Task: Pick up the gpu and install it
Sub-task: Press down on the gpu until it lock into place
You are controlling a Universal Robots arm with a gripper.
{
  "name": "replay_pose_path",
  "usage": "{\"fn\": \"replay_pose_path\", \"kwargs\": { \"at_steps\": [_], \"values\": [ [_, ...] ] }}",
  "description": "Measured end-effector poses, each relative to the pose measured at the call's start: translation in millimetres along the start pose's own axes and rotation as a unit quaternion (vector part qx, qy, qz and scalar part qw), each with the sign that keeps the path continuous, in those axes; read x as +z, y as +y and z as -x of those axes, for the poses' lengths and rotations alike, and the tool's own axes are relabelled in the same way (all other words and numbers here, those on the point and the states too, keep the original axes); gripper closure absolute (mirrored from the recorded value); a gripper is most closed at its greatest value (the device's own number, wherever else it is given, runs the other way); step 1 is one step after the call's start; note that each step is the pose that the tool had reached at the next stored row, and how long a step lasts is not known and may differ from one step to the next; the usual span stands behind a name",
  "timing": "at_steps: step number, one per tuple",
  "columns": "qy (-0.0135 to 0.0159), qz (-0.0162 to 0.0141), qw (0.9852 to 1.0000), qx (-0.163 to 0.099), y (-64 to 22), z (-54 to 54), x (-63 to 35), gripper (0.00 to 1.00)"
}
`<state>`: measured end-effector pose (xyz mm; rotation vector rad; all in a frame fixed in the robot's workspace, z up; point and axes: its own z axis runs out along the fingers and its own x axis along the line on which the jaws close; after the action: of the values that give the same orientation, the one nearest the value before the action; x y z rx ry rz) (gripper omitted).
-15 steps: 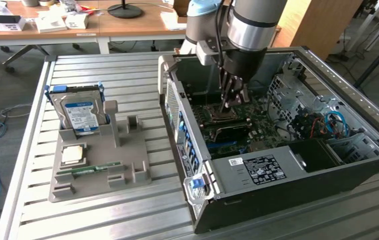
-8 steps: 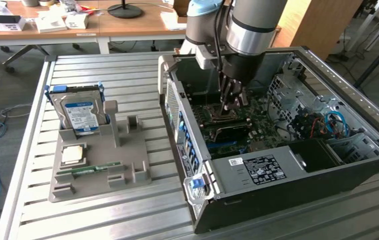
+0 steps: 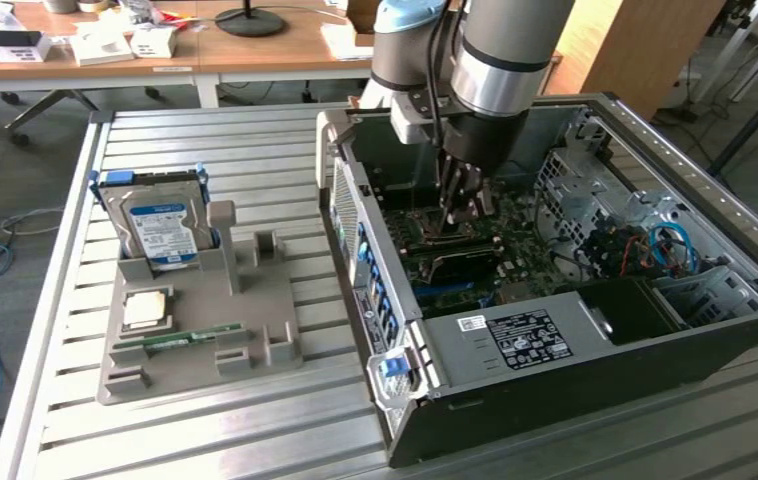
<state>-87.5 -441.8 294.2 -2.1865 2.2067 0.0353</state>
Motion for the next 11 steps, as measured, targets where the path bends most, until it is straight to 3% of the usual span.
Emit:
{"fn": "replay_pose_path", "kwargs": {
  "at_steps": [11],
  "values": [
    [-0.0002,-0.0001,1.0,0.0,-0.1,-4.3,0.0,0.89]
  ]
}}
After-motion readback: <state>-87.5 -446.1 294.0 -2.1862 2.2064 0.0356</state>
